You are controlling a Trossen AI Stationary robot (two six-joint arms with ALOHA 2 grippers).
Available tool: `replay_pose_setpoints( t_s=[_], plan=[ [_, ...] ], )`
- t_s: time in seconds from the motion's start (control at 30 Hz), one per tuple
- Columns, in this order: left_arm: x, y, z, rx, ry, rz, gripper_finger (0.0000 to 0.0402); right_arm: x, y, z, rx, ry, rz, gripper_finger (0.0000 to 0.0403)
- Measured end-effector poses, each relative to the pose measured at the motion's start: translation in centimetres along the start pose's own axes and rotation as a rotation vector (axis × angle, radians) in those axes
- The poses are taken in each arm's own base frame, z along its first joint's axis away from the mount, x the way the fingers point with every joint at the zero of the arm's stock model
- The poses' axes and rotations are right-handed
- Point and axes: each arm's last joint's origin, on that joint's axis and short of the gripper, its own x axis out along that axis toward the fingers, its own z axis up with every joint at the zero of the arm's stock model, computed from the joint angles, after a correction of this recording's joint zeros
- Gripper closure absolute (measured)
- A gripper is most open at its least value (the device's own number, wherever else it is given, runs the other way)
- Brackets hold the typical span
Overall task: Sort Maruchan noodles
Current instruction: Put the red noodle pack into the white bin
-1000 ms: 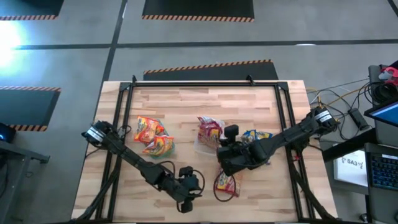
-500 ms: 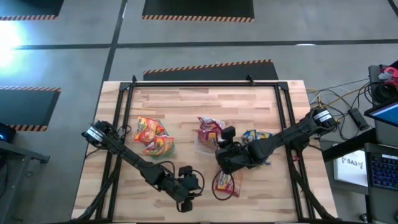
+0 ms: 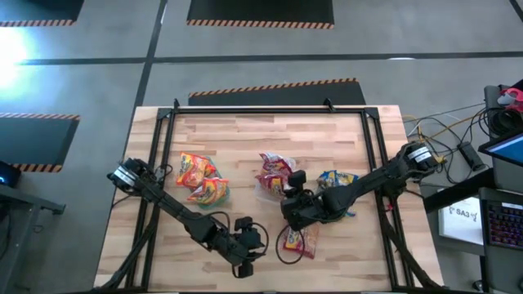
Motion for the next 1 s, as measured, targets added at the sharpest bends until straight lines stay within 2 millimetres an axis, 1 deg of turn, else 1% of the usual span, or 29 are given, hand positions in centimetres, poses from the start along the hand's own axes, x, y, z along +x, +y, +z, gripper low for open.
replay_pose_setpoints(
  t_s=[0.13,0.27,0.37,0.53,0.73,0.87,1.0],
  plan=[
    [0.0,0.0,0.0,0.001,-0.001,0.006,0.0292,1.0,0.4,-0.1,-0.016,0.026,-0.012,0.0394],
    [0.0,0.1,-0.1,0.004,-0.005,0.026,0.0292,2.0,0.0,-0.3,0.013,0.057,-0.035,0.0394],
    [0.0,0.1,-0.1,0.005,-0.003,0.028,0.0292,2.4,-0.4,-0.4,0.055,0.069,-0.040,0.0394],
    [0.0,0.2,-0.2,0.009,0.006,0.034,0.0292,2.3,-0.8,-0.4,0.145,0.066,-0.042,0.0392],
    [0.0,0.2,-0.2,0.012,0.007,0.035,0.0292,2.2,-0.8,0.0,0.158,0.048,0.054,0.0393],
    [0.0,0.2,-0.2,0.012,0.006,0.035,0.0292,2.2,-0.9,0.0,0.179,0.052,0.022,0.0392],
    [0.0,0.2,-0.2,0.012,0.006,0.036,0.0292,2.5,-1.3,-0.1,0.188,0.063,0.006,0.0377]
  ],
)
